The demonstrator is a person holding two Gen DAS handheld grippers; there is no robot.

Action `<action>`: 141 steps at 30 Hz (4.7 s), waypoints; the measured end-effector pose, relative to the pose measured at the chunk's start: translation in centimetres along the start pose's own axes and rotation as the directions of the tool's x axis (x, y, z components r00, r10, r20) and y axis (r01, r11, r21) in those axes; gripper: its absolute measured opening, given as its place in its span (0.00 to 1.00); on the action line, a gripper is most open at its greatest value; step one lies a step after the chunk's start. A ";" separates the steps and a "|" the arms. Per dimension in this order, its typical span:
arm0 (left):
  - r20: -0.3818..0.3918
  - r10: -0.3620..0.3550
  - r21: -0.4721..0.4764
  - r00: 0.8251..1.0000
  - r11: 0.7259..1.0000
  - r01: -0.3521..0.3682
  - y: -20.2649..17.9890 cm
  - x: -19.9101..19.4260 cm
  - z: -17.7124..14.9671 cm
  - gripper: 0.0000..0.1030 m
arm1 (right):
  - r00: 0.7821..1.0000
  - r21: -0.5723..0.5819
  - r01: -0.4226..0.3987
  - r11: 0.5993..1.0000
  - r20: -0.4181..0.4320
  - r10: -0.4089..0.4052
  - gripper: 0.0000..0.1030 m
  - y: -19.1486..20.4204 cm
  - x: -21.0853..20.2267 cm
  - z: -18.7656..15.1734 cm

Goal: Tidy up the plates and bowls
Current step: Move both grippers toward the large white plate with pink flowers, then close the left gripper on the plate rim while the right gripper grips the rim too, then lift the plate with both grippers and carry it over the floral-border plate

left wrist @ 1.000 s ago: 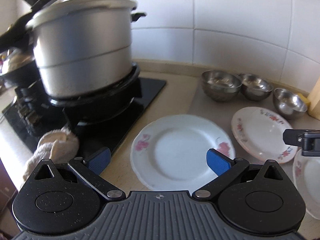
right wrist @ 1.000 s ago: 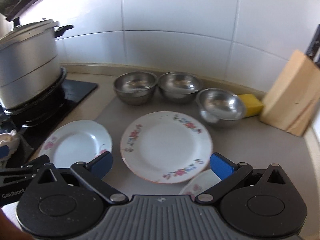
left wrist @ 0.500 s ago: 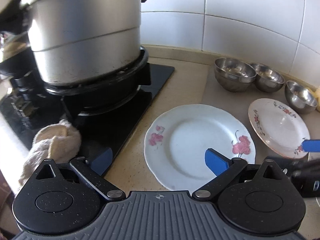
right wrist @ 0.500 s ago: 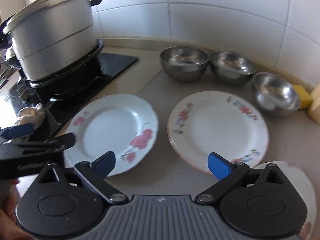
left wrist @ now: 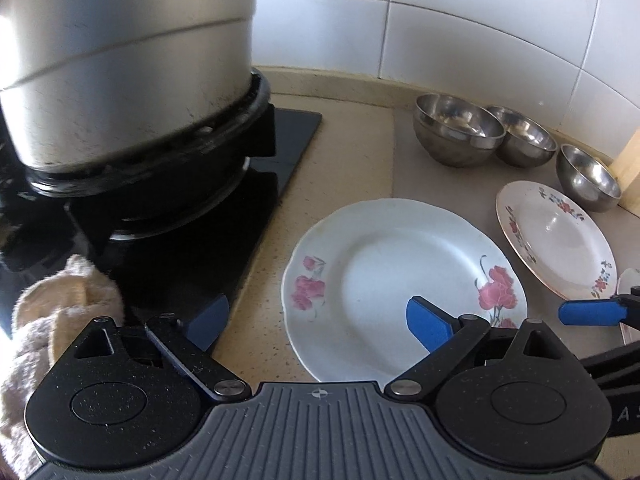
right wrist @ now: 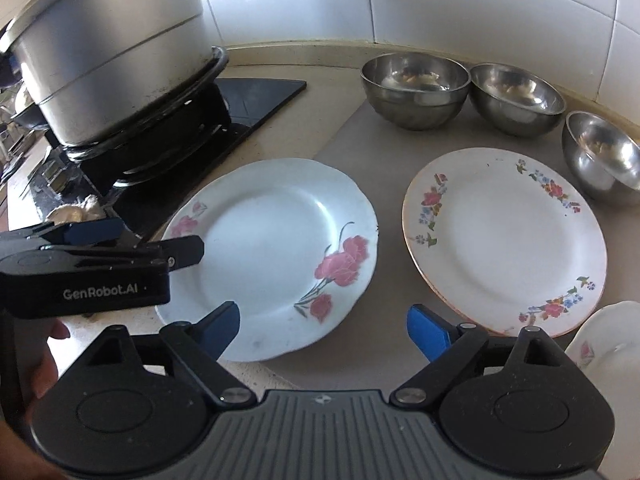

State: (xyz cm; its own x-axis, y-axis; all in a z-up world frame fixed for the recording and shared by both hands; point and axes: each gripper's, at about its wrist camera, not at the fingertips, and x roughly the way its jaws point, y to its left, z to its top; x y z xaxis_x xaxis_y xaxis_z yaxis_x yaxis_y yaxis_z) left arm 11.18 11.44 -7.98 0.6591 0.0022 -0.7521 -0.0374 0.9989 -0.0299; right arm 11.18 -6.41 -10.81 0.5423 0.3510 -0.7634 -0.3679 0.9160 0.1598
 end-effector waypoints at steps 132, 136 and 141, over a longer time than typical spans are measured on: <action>0.011 -0.322 0.358 0.947 0.885 0.297 -16.4 -0.3 6.4 0.44 | 0.938 0.512 0.112 0.852 0.228 -0.260 0.21 -14.3 -11.6 -0.6; -0.003 -0.316 0.359 0.949 0.885 0.296 -16.6 0.7 6.7 0.44 | 0.942 0.515 0.123 0.848 0.209 -0.264 0.21 -14.7 -10.6 -0.1; -0.026 -0.309 0.361 0.951 0.884 0.297 -17.0 2.1 6.8 0.44 | 0.946 0.519 0.141 0.843 0.180 -0.270 0.21 -15.3 -9.3 0.3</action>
State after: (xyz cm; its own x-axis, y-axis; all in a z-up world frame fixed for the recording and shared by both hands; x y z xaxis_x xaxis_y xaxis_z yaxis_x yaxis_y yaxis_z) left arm 18.34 -5.21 -4.59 0.6186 -0.3081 -0.7227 0.4338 0.9009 -0.0128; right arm 11.99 -23.59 -6.00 0.7480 0.1200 -0.6528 0.1590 0.9224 0.3519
